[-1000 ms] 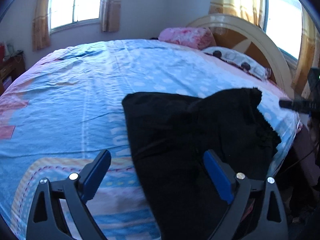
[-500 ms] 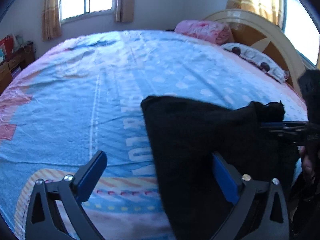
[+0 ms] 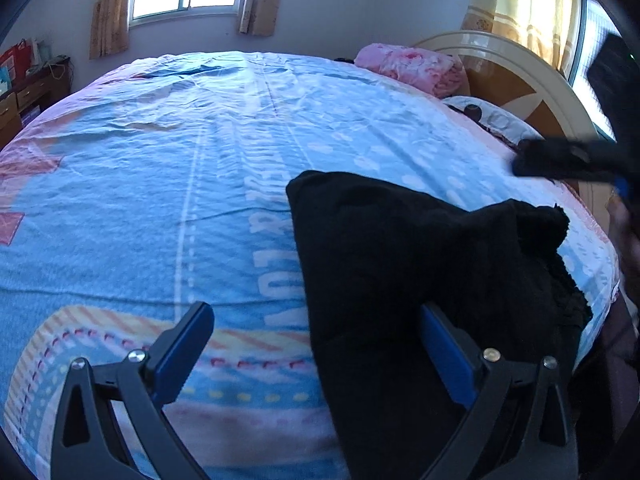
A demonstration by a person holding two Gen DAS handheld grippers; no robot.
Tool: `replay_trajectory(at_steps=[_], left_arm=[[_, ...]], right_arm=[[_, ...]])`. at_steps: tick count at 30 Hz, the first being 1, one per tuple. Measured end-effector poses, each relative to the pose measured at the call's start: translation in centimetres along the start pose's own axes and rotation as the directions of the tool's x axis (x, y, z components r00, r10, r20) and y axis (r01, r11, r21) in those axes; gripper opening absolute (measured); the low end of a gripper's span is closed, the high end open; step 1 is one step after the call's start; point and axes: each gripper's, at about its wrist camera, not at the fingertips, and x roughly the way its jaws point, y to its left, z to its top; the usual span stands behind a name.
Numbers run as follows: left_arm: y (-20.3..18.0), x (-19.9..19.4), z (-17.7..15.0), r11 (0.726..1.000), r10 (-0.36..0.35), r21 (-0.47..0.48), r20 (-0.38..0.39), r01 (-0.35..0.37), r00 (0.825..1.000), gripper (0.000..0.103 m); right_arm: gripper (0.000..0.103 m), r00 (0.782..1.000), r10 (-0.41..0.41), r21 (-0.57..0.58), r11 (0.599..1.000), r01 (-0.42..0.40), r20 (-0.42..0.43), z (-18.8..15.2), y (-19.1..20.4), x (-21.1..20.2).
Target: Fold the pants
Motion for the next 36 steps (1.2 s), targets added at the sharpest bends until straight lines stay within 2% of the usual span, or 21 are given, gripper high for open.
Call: replay_trajectory(at_steps=[4, 6, 8, 13, 18, 19, 20, 22, 25, 29, 31, 32, 33, 35, 36], left_arm=[[0.0, -1.3, -0.6, 1.0, -0.013, 0.009, 0.001, 0.013, 1.0, 0.103], [0.1, -1.7, -0.9, 1.0, -0.021, 0.009, -0.002, 0.021, 1.0, 0.103], [0.2, -2.1, -1.4, 1.0, -0.031, 0.005, -0.005, 0.031, 1.0, 0.103], [-0.2, -2.8, -2.8, 0.998, -0.06, -0.005, -0.001, 0.06, 0.998, 0.103], [-2.1, -1.9, -4.0, 0.994, -0.089, 0.061, -0.036, 0.091, 0.995, 0.103], [-2.5, -1.6, -4.3, 0.994, -0.079, 0.074, -0.041, 0.082, 0.996, 0.103], [-2.6, -1.3, -4.5, 0.994, -0.067, 0.08, -0.045, 0.07, 0.997, 0.103], [-2.7, -0.9, -4.9, 0.994, -0.058, 0.088, -0.038, 0.061, 0.998, 0.103], [-3.0, -0.7, -4.8, 0.994, -0.042, 0.102, -0.031, 0.045, 0.999, 0.103], [-2.9, -0.8, -4.7, 0.994, -0.055, 0.091, -0.03, 0.057, 0.998, 0.103], [-2.4, -1.6, -4.3, 0.996, -0.063, 0.06, -0.004, 0.063, 0.998, 0.103], [-2.1, -2.1, -4.1, 0.997, -0.059, 0.05, 0.017, 0.058, 0.998, 0.103], [-1.8, -2.5, -3.8, 0.998, -0.052, 0.04, 0.033, 0.05, 0.998, 0.103], [-1.3, -3.0, -3.3, 0.999, -0.046, 0.022, 0.049, 0.045, 0.998, 0.103], [-1.1, -3.0, -3.2, 0.999, -0.044, 0.017, 0.052, 0.043, 0.998, 0.103]], right_arm=[[0.058, 0.994, 0.043, -0.026, 0.999, -0.046, -0.105, 3.2, 0.8, 5.1], [0.058, 0.982, 0.087, -0.003, 0.996, -0.089, -0.167, 4.3, 0.7, 7.6], [0.058, 0.974, 0.092, -0.006, 0.995, -0.095, -0.205, 5.0, 1.0, 9.5], [0.058, 0.956, 0.098, -0.028, 0.993, -0.11, -0.276, 5.0, 1.7, 12.1], [0.056, 0.934, 0.1, -0.066, 0.989, -0.13, -0.344, 4.5, 2.6, 13.7], [0.049, 0.931, 0.107, -0.071, 0.988, -0.14, -0.349, 4.5, 2.7, 14.1], [0.025, 0.925, 0.129, -0.072, 0.984, -0.166, -0.358, 4.5, 3.0, 14.5], [0.02, 0.932, 0.126, -0.081, 0.983, -0.163, -0.339, 4.7, 3.3, 15.0], [0.017, 0.945, 0.06, -0.138, 0.984, -0.109, -0.321, 4.9, 3.8, 17.0], [0.017, 0.944, 0.109, -0.102, 0.984, -0.147, -0.312, 5.2, 3.1, 17.7], [0.026, 0.946, 0.127, -0.11, 0.98, -0.167, -0.298, 5.4, 2.8, 16.4], [0.041, 0.957, 0.111, -0.103, 0.984, -0.143, -0.267, 5.5, 2.3, 15.2], [0.049, 0.967, 0.098, -0.089, 0.989, -0.122, -0.235, 5.7, 1.9, 14.2], [0.049, 0.986, 0.082, -0.039, 0.995, -0.088, -0.142, 5.7, 0.7, 10.8], [0.049, 0.988, 0.116, -0.004, 0.993, -0.117, -0.106, 5.3, 0.3, 8.9]])
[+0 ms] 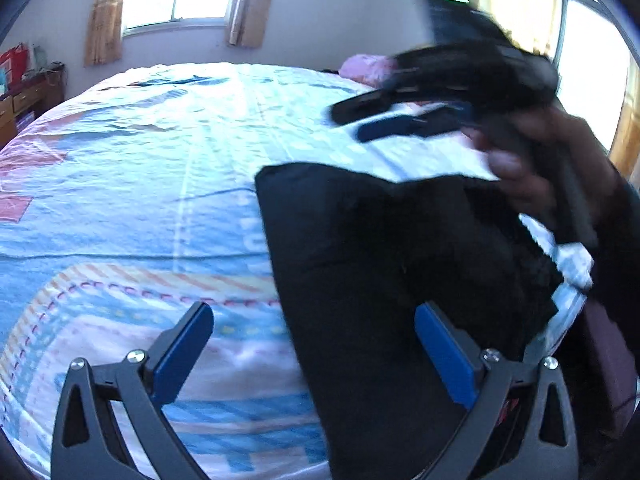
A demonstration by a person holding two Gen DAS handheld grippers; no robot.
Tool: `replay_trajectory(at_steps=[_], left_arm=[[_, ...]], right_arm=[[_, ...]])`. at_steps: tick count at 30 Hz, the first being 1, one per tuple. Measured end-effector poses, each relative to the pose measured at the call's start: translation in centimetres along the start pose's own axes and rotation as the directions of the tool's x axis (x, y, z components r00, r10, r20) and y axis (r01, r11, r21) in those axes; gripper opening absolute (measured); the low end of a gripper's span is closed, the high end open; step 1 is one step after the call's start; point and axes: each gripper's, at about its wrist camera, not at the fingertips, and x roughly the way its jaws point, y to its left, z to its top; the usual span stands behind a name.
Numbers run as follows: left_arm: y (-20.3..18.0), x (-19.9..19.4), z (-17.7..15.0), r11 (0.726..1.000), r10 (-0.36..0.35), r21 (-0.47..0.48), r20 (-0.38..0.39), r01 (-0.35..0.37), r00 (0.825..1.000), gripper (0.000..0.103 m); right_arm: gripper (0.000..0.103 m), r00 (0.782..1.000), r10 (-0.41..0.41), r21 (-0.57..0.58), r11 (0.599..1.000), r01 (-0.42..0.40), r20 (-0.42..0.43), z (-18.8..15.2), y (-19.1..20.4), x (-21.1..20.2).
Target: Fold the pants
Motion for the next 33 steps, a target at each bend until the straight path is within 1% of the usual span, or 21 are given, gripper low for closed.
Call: replay_trajectory(at_steps=[2, 4, 5, 6, 7, 8, 9, 10, 11, 12, 14, 16, 18, 19, 20, 21, 24, 26, 27, 30, 33], left_arm=[[0.1, 0.4, 0.1, 1.0, 0.023, -0.002, -0.007, -0.023, 1.0, 0.103], [0.4, 0.8, 0.0, 1.0, 0.028, -0.002, -0.017, -0.028, 0.999, 0.103], [0.4, 0.9, -0.1, 1.0, 0.03, -0.004, -0.022, -0.03, 0.999, 0.103], [0.4, 1.1, -0.1, 1.0, 0.03, -0.005, -0.025, -0.03, 0.999, 0.103], [0.3, 1.3, 0.0, 1.0, 0.03, -0.004, -0.026, -0.03, 0.999, 0.103], [0.1, 1.3, 0.0, 1.0, 0.031, 0.0, -0.025, -0.031, 0.999, 0.103], [0.0, 1.3, 0.1, 0.999, 0.037, 0.006, -0.024, -0.037, 0.999, 0.103], [-0.2, 1.3, 0.3, 0.999, 0.044, 0.014, -0.02, -0.044, 0.999, 0.103], [-0.3, 1.1, 0.5, 0.999, 0.046, 0.02, -0.014, -0.045, 0.999, 0.103], [-0.5, 1.2, 0.9, 0.999, 0.049, 0.025, -0.007, -0.049, 0.999, 0.103], [-0.3, 0.4, 1.4, 0.998, 0.055, 0.029, 0.014, -0.056, 0.998, 0.103], [-0.1, 0.2, 2.2, 0.998, 0.054, 0.033, 0.028, -0.055, 0.998, 0.103], [0.1, 0.5, 2.9, 0.998, 0.052, 0.044, 0.036, -0.054, 0.998, 0.103], [-0.2, 0.7, 3.1, 0.997, 0.052, 0.054, 0.033, -0.054, 0.998, 0.103], [-0.5, 0.9, 3.2, 0.996, 0.058, 0.062, 0.029, -0.06, 0.998, 0.103], [-0.8, 1.2, 3.3, 0.996, 0.059, 0.07, 0.024, -0.061, 0.998, 0.103], [-1.7, 1.7, 2.9, 0.995, 0.048, 0.086, 0.0, -0.048, 0.999, 0.103], [-2.6, 2.4, 2.5, 0.994, 0.037, 0.101, -0.026, -0.034, 0.999, 0.103], [-3.1, 2.7, 2.3, 0.993, 0.042, 0.109, -0.037, -0.038, 0.998, 0.103], [-3.7, 2.7, 1.6, 0.993, 0.036, 0.115, -0.054, -0.03, 0.998, 0.103], [-3.8, 2.4, 1.6, 0.992, 0.045, 0.118, -0.055, -0.038, 0.997, 0.103]], right_arm=[[0.05, 0.996, 0.084, 0.033, 0.996, -0.085, 0.043, -1.9, 0.6, -2.4], [0.05, 0.986, 0.164, 0.025, 0.986, -0.165, 0.041, -3.8, 1.6, -2.9], [0.05, 0.977, 0.214, 0.029, 0.976, -0.214, 0.026, -5.1, 2.2, -2.5], [0.05, 0.977, 0.215, 0.037, 0.976, -0.214, 0.002, -5.9, 2.3, -1.9], [0.05, 0.984, 0.175, 0.041, 0.984, -0.174, -0.025, -6.6, 2.1, -1.0], [0.05, 0.994, 0.104, 0.051, 0.993, -0.102, -0.029, -7.1, 1.5, -0.2], [0.05, 0.996, 0.083, 0.077, 0.994, -0.081, -0.025, -7.4, 0.4, 0.5], [0.05, 0.993, 0.116, 0.119, 0.986, -0.112, -0.022, -7.5, -0.8, 1.0], [0.05, 0.987, 0.163, 0.164, 0.973, -0.161, 0.003, -7.6, -1.8, 0.9], [0.05, 0.983, 0.183, 0.199, 0.962, -0.186, 0.033, -7.6, -2.5, 0.2], [0.05, 0.985, 0.143, 0.217, 0.963, -0.162, 0.102, -8.1, -3.0, -2.4], [0.05, 0.977, 0.152, 0.22, 0.958, -0.183, 0.152, -9.4, -3.5, -5.3], [0.051, 0.97, 0.161, 0.232, 0.952, -0.201, 0.181, -11.7, -4.1, -8.3], [0.052, 0.97, 0.154, 0.238, 0.951, -0.197, 0.187, -12.7, -4.2, -9.3], [0.056, 0.974, 0.129, 0.247, 0.953, -0.173, 0.186, -14.5, -4.4, -10.6], [0.056, 0.979, 0.105, 0.254, 0.956, -0.149, 0.177, -15.7, -4.4, -11.2], [0.056, 0.992, 0.004, 0.264, 0.964, -0.037, 0.125, -20.0, -4.4, -12.8], [0.056, 0.991, -0.075, 0.233, 0.971, 0.047, 0.11, -21.7, -3.8, -13.1], [0.056, 0.99, -0.101, 0.231, 0.97, 0.075, 0.101, -22.3, -3.7, -12.9], [0.056, 0.99, -0.113, 0.247, 0.965, 0.088, 0.087, -23.2, -4.0, -12.2], [0.056, 0.984, -0.159, 0.17, 0.975, 0.144, 0.077, -22.7, -3.1, -11.4]])
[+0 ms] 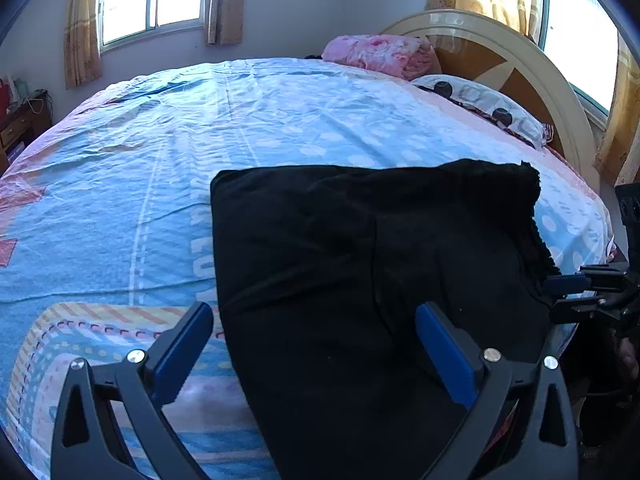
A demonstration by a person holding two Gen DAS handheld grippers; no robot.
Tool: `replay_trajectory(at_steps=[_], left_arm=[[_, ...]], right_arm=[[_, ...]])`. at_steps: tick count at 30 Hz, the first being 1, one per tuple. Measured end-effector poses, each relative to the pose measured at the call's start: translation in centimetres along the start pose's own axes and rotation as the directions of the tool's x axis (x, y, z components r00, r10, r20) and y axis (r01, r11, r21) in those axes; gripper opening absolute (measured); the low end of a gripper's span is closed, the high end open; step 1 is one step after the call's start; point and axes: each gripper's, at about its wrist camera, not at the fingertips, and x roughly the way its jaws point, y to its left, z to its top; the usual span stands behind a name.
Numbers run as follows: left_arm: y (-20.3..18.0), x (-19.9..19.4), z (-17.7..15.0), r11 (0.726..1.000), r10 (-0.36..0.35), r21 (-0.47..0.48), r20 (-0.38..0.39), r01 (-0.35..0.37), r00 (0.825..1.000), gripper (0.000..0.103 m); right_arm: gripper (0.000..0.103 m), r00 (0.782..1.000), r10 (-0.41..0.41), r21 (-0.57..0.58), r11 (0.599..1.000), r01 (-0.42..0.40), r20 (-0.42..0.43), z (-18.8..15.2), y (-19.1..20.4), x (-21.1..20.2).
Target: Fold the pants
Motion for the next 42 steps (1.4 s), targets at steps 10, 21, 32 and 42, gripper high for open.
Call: replay_trajectory(at_steps=[10, 21, 32, 42], left_arm=[[-1.6, -0.8, 1.2, 0.999, 0.002, 0.039, 0.036, -0.003, 0.999, 0.103], [-2.9, 0.7, 1.1, 0.997, 0.001, 0.081, -0.012, 0.0, 1.0, 0.103], [-2.9, 1.0, 1.0, 0.996, 0.017, 0.087, -0.019, -0.015, 1.0, 0.103], [-2.6, 1.5, 0.8, 0.998, 0.003, 0.07, -0.03, -0.001, 1.0, 0.103]], right_arm=[[0.056, 0.975, 0.026, 0.11, 0.993, -0.052, 0.221, 6.3, -3.4, -3.8], [0.012, 0.986, -0.052, 0.149, 0.988, 0.029, 0.158, 8.5, -7.4, 0.8], [0.042, 0.961, -0.014, 0.183, 0.982, -0.038, 0.276, 5.4, -6.3, -3.7], [0.047, 0.996, -0.024, -0.038, 0.999, 0.027, 0.082, 1.2, -0.9, 0.7]])
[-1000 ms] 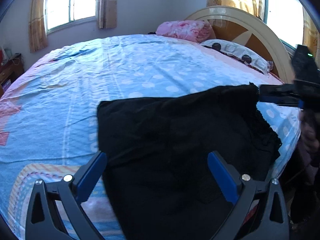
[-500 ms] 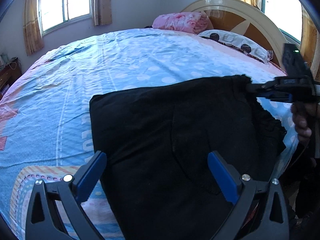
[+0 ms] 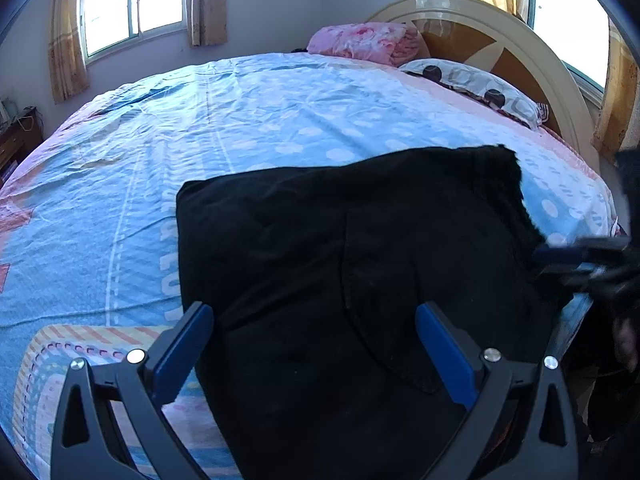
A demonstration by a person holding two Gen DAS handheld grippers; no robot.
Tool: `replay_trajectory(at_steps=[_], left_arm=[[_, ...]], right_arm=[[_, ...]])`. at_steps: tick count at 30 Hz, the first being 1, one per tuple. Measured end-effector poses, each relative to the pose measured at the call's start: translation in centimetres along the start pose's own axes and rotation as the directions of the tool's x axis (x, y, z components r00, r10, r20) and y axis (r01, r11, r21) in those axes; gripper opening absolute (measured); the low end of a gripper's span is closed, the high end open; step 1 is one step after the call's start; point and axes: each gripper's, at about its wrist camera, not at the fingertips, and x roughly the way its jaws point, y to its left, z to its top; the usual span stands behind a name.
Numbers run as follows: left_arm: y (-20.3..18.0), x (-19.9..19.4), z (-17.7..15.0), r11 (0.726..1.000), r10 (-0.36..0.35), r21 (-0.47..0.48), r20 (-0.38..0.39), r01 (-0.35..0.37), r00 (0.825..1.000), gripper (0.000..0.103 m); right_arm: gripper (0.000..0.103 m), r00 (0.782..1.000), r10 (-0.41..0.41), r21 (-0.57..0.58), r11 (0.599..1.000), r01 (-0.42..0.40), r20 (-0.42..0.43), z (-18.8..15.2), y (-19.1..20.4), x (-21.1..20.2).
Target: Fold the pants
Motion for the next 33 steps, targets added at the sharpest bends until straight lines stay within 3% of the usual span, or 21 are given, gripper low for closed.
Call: replay_trajectory(at_steps=[8, 10, 12, 14, 19, 27, 33], left_arm=[[0.6, -1.0, 0.0, 1.0, 0.017, 0.002, 0.029, -0.017, 0.999, 0.103], [1.8, -2.2, -0.1, 1.0, 0.03, -0.011, 0.056, -0.029, 0.998, 0.103], [3.5, -2.7, -0.4, 0.998, 0.047, -0.036, 0.053, -0.045, 0.997, 0.103], [4.9, -2.4, -0.7, 0.997, 0.045, -0.061, 0.031, -0.043, 0.998, 0.103], [7.2, -1.0, -1.4, 0.988, -0.025, -0.152, -0.006, 0.024, 1.0, 0.103], [6.2, 0.7, -1.0, 0.983, -0.101, -0.153, -0.014, 0.098, 0.995, 0.103], [5.6, 1.5, -0.4, 0.986, -0.092, -0.139, -0.02, 0.088, 0.996, 0.103]], right_arm=[[0.048, 1.0, -0.003, -0.009, 1.0, 0.003, 0.01, -0.2, -0.3, -0.4], [0.055, 0.998, 0.028, 0.018, 0.999, -0.029, 0.05, 0.3, -0.4, -1.9], [0.065, 0.994, 0.012, 0.049, 0.999, -0.017, 0.109, 0.7, -1.3, -3.9], [0.068, 0.992, -0.016, 0.088, 0.996, 0.004, 0.129, 1.0, -2.7, -4.8], [0.068, 0.992, -0.083, 0.205, 0.977, 0.063, 0.091, 1.3, -6.3, -4.0], [0.068, 0.999, -0.034, 0.281, 0.959, 0.026, 0.023, 1.4, -8.4, -0.9], [0.068, 1.0, 0.019, 0.244, 0.97, -0.019, 0.004, 1.7, -7.3, 0.4]])
